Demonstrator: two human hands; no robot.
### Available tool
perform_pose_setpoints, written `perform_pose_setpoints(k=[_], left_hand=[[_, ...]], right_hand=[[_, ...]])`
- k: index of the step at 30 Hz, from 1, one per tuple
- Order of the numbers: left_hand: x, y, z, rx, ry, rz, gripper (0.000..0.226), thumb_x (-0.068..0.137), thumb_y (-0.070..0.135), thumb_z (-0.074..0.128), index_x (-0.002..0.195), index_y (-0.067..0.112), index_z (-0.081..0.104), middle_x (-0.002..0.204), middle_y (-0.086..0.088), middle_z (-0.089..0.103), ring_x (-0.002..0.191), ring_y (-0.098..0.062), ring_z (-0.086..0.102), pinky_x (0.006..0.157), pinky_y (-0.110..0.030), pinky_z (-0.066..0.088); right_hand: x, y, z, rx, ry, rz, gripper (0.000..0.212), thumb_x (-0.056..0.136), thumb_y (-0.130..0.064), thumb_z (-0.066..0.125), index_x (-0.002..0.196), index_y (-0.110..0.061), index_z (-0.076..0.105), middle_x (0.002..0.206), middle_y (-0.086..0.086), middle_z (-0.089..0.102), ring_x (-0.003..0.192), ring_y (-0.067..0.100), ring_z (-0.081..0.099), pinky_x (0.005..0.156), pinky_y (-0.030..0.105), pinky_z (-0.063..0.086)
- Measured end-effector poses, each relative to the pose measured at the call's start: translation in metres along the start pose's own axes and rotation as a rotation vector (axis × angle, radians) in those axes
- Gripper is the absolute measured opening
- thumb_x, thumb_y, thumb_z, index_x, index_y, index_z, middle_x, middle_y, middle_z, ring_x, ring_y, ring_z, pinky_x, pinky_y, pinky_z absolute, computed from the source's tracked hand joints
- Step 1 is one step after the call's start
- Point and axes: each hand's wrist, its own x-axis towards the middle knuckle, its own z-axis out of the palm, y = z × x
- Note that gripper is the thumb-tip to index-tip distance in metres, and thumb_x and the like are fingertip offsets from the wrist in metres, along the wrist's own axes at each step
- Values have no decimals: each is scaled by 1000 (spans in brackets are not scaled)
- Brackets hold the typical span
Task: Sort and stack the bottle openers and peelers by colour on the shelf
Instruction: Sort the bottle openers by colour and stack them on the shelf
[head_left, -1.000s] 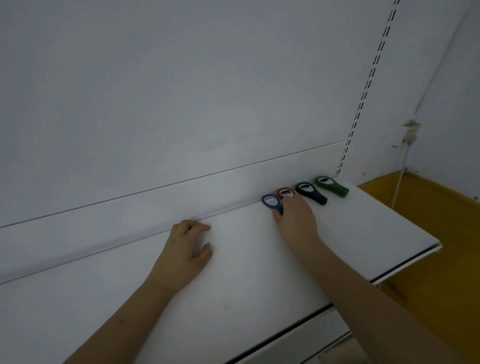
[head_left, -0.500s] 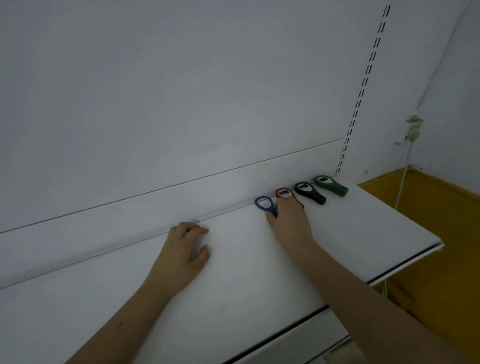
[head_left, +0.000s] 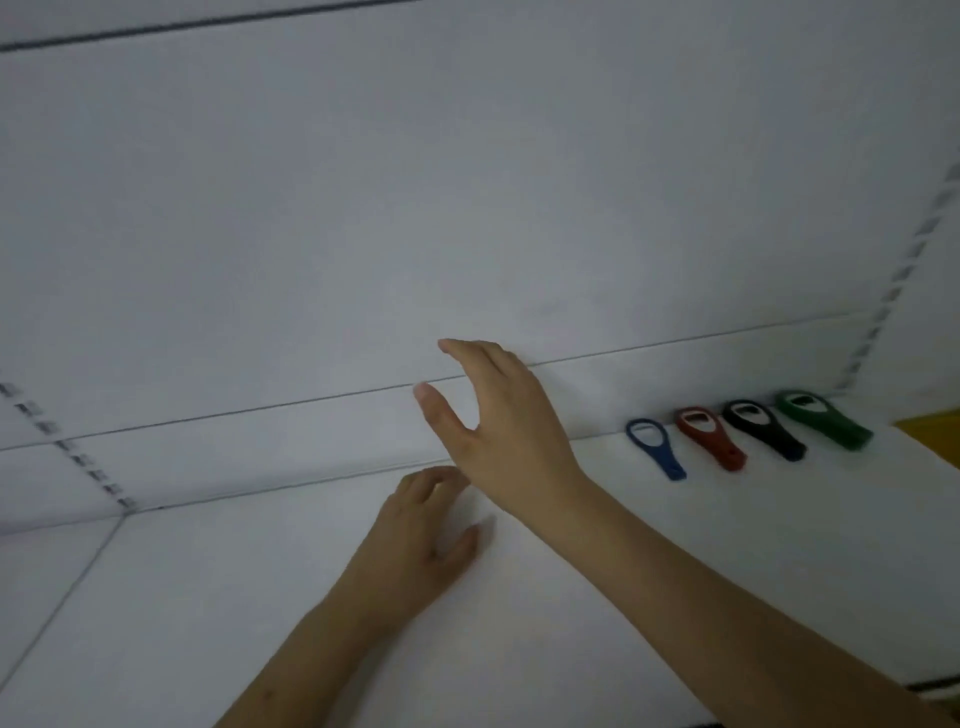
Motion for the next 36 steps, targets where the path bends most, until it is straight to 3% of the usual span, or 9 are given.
perform_pose_setpoints(k=[5,10,13,19,23,27,32,36], left_hand=[[-78,-44,-55,-50,265,-390,47,94,48,48,141,40,41,140,22,42,128,1,39,107,-24,36],[-169,-85,-119,0,469,-580,50,89,53,42,137,37,47,135,21,44,124,3,43,103,-19,38],[-223,-113,-160,10,589,-654,50,89,53,42,134,35,50,131,20,46,122,4,45,102,-18,39],[-326,-179,-245,86,803,-714,26,96,26,55,120,36,58,117,24,50,110,5,51,89,-15,43],[-378,-230,-294,194,948,-714,23,92,10,59,108,24,67,108,14,56,102,-3,55,84,-19,47],[-400,-283,-329,274,928,-694,20,91,9,62,105,20,70,103,11,56,99,-10,53,86,-30,48],[-384,-322,-362,177,820,-671,20,96,25,52,106,24,69,105,13,53,96,-4,51,80,-26,49],[-367,-345,-367,180,669,-794,19,96,33,50,105,32,67,109,14,55,94,-6,55,67,-25,41]], right_hand=[[28,-87,76,215,-225,-206,57,97,-56,40,146,-25,40,145,-11,44,135,3,36,112,25,31],[40,-183,158,451,-337,-288,63,93,-63,35,146,-28,39,144,-14,46,132,2,41,110,24,35],[41,-242,208,524,-370,-320,64,93,-63,36,145,-27,40,144,-13,46,130,3,43,111,31,38],[58,-348,313,520,-368,-377,61,95,-56,43,144,-21,40,144,-5,47,128,9,47,108,37,42],[78,-387,387,389,-501,-368,62,94,-45,57,147,-23,35,146,-2,41,129,13,45,107,36,42],[87,-396,440,111,-776,-500,78,84,-45,71,149,-30,31,148,-7,35,135,13,38,109,32,36],[101,-411,478,-141,-1072,-583,112,65,-58,82,154,-31,20,152,-11,28,140,10,28,117,34,27],[113,-423,488,-318,-1088,-638,100,62,-55,85,145,-26,38,140,-6,36,129,14,38,109,36,39]])
